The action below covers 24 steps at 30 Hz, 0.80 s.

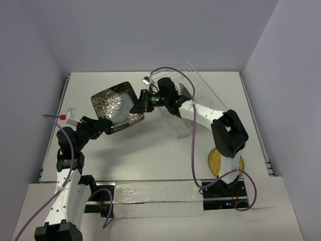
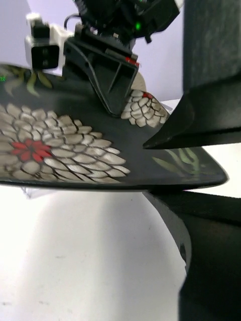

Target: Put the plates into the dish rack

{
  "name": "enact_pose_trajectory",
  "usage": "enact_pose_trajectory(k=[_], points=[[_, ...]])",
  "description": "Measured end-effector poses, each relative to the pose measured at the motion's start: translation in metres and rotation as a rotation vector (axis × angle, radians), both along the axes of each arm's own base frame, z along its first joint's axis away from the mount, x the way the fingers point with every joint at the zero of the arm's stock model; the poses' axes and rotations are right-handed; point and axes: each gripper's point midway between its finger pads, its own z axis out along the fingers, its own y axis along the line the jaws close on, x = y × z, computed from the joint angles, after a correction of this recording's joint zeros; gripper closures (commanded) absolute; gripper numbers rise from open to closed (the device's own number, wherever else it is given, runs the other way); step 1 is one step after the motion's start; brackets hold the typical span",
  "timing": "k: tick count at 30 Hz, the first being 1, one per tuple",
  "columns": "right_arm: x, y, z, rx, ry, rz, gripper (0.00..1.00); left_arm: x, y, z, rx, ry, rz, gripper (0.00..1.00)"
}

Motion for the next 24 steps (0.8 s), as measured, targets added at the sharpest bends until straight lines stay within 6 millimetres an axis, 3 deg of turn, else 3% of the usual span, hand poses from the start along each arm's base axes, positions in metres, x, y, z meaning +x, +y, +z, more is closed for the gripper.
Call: enact_pose_trajectory(k=[5, 8, 11, 13, 14, 15, 17, 19, 24], points=[[-0.012, 0.000, 0.004, 0.032, 0.035, 0.058, 1.00, 0.001, -0.008, 0.015, -0.010, -0.063, -0.051, 0.51], [-0.022, 0.001, 0.010, 0.058, 0.053, 0.113, 1.00, 0.002, -0.011, 0.026, -0.021, -0.111, -0.076, 0.59], [-0.029, 0.001, 0.018, 0.085, 0.060, 0.155, 1.00, 0.004, -0.015, 0.035, -0.036, -0.144, -0.097, 0.76], [-0.029, 0.000, 0.022, 0.101, 0.056, 0.163, 1.00, 0.004, -0.015, 0.039, -0.042, -0.156, -0.098, 0.97], [-0.029, -0.001, 0.022, 0.106, 0.043, 0.166, 0.98, 0.005, -0.015, 0.042, -0.054, -0.162, -0.096, 1.00], [-0.028, -0.001, 0.023, 0.111, 0.025, 0.170, 0.91, 0.005, -0.015, 0.044, -0.064, -0.163, -0.093, 1.00], [-0.028, -0.001, 0.024, 0.111, 0.012, 0.169, 0.57, 0.004, -0.015, 0.046, -0.067, -0.168, -0.090, 1.00], [-0.029, -0.003, 0.025, 0.098, 0.021, 0.167, 0.40, 0.002, -0.017, 0.050, -0.060, -0.189, -0.097, 1.00], [-0.032, -0.008, 0.036, 0.073, -0.006, 0.145, 0.28, -0.002, -0.024, 0.067, -0.054, -0.215, -0.123, 1.00]])
